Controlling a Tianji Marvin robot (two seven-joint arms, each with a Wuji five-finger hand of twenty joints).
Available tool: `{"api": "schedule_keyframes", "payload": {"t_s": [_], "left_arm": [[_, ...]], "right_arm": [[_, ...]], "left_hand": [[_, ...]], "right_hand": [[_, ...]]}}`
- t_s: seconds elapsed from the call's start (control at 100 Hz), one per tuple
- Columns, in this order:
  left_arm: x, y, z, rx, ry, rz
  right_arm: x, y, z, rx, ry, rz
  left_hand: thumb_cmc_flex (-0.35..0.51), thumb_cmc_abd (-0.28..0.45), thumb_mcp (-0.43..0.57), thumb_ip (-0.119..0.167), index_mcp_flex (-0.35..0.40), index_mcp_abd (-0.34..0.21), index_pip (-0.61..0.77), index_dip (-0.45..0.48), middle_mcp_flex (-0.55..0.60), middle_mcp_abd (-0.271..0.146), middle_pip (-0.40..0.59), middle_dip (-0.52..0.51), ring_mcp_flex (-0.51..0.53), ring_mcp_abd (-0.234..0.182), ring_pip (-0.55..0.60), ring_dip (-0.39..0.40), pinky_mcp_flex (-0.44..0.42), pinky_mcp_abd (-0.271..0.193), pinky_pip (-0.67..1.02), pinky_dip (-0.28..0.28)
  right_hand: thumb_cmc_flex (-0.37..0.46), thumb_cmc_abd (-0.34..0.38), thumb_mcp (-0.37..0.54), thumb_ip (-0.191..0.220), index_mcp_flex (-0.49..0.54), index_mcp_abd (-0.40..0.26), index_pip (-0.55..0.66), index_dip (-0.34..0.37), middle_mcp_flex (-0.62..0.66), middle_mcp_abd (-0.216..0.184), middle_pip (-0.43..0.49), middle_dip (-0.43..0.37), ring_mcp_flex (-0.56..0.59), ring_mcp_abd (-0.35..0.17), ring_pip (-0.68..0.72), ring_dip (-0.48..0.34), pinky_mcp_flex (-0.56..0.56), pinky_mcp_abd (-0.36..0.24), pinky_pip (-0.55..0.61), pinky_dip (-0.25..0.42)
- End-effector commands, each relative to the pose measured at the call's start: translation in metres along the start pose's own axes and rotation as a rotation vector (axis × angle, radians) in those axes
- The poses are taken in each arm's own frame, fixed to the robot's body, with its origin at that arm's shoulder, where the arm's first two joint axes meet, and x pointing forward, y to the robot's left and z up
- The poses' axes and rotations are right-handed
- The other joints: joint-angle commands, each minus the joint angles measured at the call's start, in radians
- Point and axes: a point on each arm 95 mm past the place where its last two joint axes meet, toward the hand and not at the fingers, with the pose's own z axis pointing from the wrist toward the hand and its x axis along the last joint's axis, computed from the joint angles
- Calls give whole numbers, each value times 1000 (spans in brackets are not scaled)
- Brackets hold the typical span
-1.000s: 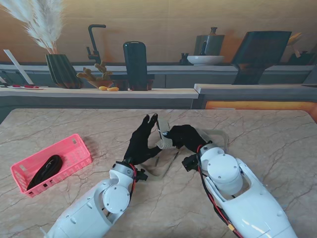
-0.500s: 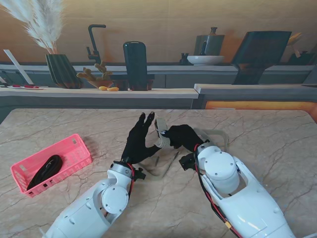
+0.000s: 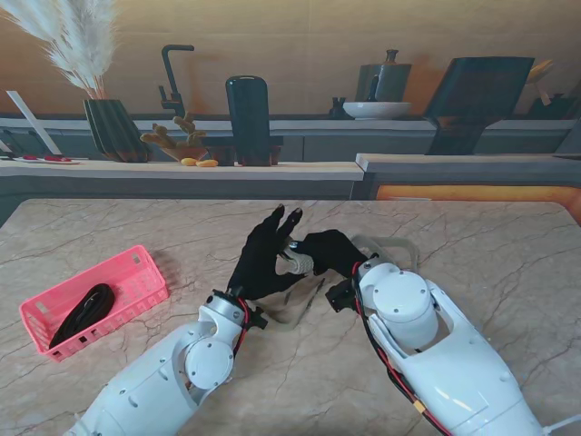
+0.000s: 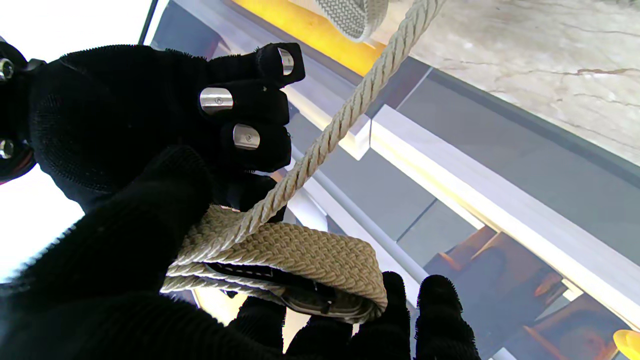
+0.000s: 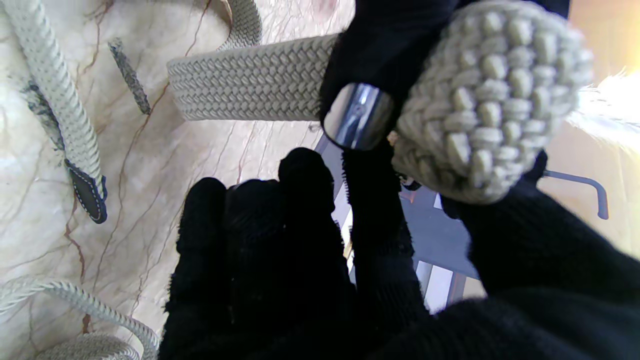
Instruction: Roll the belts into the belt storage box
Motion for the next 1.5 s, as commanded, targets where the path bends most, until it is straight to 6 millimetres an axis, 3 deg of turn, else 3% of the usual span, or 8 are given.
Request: {"api": "schedule_keyframes", "payload": {"t_s": [0.0, 0.13, 0.28, 0.53, 0.68, 1.06, 1.25, 1.49], "left_arm": [[2, -2, 5, 1, 1, 2], [-2, 1, 6, -8, -40, -9], [-7, 4, 7, -17, -69, -7], [-9, 8, 8, -19, -53, -41], [-7, 10, 8, -27, -33, -62], [-4, 13, 6, -35, -39, -128], [0, 15, 3, -45, -90, -243], [9, 19, -1, -30, -214, -512]], "right_arm": [[-5, -6, -1, 22, -3, 4], [-4, -7, -5, 29, 17, -4], [-3, -7, -10, 34, 40, -15], [-3, -5, -12, 55, 43, -43], [-3, -1, -13, 48, 55, -82], [1, 12, -22, 1, 14, -292], [1, 19, -27, -96, 84, -417], [-2, 34, -41, -162, 228, -506]], "left_hand": [[12, -5, 17, 15, -18, -21, 25, 112, 19, -38, 50, 86, -17, -38, -2, -15, 5, -33, -15, 20], [105, 22, 48, 19, -10, 24, 299, 292, 121, -59, 327, 136, 21, -58, 129, -12, 8, -18, 96, 32], [171, 62, 54, 22, 3, 46, 641, 365, 277, -77, 420, 166, 115, -62, 262, -40, 4, 8, 321, 18], [340, 19, -78, -37, 261, -128, 1013, 446, 680, -144, 518, 321, 342, -57, 367, 19, 52, 63, 524, 67], [318, 19, -91, -40, 348, -152, 1132, 465, 859, -152, 636, 550, 531, -39, 520, 146, 144, 94, 621, 117], [206, 13, -96, -52, 333, -114, 1283, 668, 922, -182, 1070, 690, 771, -12, 811, 366, 354, 89, 858, 225], [297, 133, -247, -42, 279, -112, 1204, 702, 889, -172, 960, 667, 772, 3, 748, 333, 361, 84, 864, 223], [599, 345, -600, 5, 251, -113, 972, 490, 778, -140, 677, 427, 662, -10, 568, 253, 301, 60, 764, 205]], "right_hand": [[110, 39, 56, 59, 19, -93, 38, 14, -24, 84, 25, 4, -4, -25, 34, 1, -7, 1, 7, 26], [109, 40, 49, 59, 14, -101, 34, 11, -27, 81, 21, 2, -6, -26, 30, -1, -7, -1, 6, 25], [111, 42, 43, 62, 12, -103, 33, 11, -29, 77, 15, 0, -9, -29, 23, -5, -8, -1, 5, 24], [94, 84, -5, 71, -3, -110, 20, 29, -42, 67, -3, -7, -19, -32, 0, -17, -11, -1, -4, 19], [-29, 146, -87, 97, 1, -97, -86, 174, -59, 67, -40, -24, -42, -23, -37, -37, -23, 11, -24, 16], [-220, 204, -199, 170, 16, -6, -227, 351, -62, 118, -95, -59, -52, 45, -80, -72, -17, 84, -25, 13], [-205, 220, -249, 182, -74, 2, -344, 318, -61, 111, -135, -92, -54, 46, -114, -101, -25, 68, -25, -5], [-149, 119, -145, 196, -227, -59, -407, 295, -165, 41, -225, -145, -80, -13, -228, -165, -29, 21, -72, -29]]}}
